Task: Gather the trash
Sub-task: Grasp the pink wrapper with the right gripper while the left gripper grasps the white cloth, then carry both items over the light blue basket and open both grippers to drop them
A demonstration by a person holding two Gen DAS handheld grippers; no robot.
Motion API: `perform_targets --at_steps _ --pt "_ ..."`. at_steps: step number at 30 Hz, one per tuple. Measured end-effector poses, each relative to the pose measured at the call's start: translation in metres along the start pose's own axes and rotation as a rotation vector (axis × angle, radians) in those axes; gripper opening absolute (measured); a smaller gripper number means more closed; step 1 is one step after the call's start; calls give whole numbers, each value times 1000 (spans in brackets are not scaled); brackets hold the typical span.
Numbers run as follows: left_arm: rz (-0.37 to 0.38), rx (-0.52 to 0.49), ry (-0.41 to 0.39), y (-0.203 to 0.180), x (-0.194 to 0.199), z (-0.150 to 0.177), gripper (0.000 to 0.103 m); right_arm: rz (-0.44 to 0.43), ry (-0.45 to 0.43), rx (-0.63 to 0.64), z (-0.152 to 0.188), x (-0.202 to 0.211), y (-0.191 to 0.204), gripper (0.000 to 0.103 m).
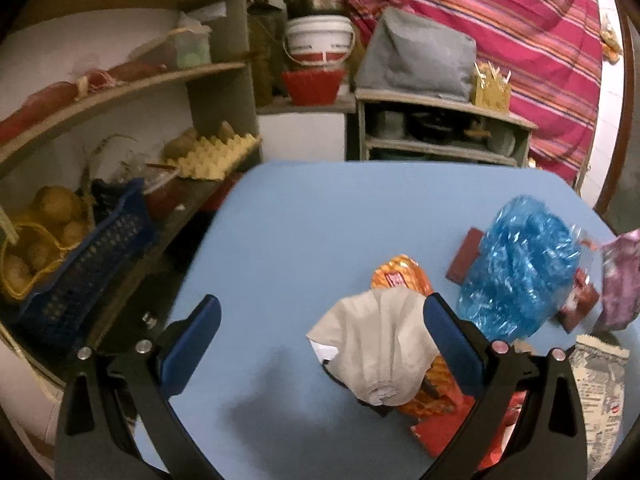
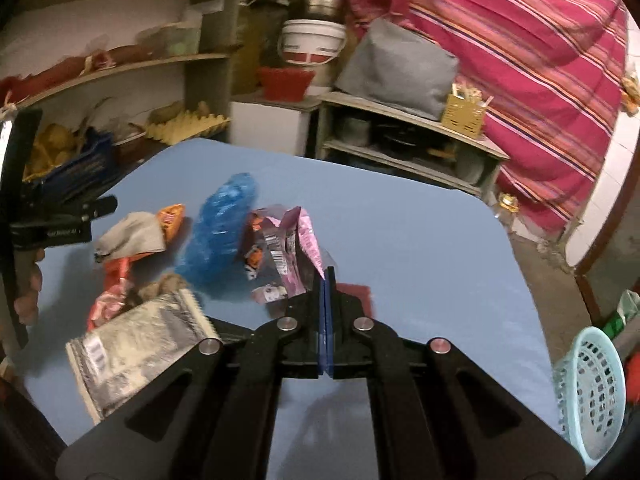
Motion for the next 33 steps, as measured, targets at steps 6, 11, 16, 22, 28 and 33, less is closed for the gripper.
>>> perform_targets --at_steps 6,11,16,22,28,33 --pt "97 17 83 -16 -24 16 97 27 -19 -19 4 7 -19 1" --pt "152 5 153 -28 -35 28 50 26 -30 -29 6 14 -26 1" --pt "134 -25 157 -33 -36 29 28 27 -36 -44 7 17 -30 1" --pt "104 -24 129 -27 -27 18 21 35 -50 -58 4 22 -36 1" --pt "60 -27 52 -20 2 -3 21 28 -84 -81 -2 34 -44 1" --pt "5 -43 -34 -20 33 -22 21 22 -121 -84 -9 51 -54 1"
Point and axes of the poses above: each gripper's, at about its wrist camera, not at the fingertips, and x roughly against the way its jaws point, y to its left, z to its underside, the point moved 10 cm from there along -x, roughly the way its jaws point, and after that the axes turned 1 degree about y, right-handed, at the moved point
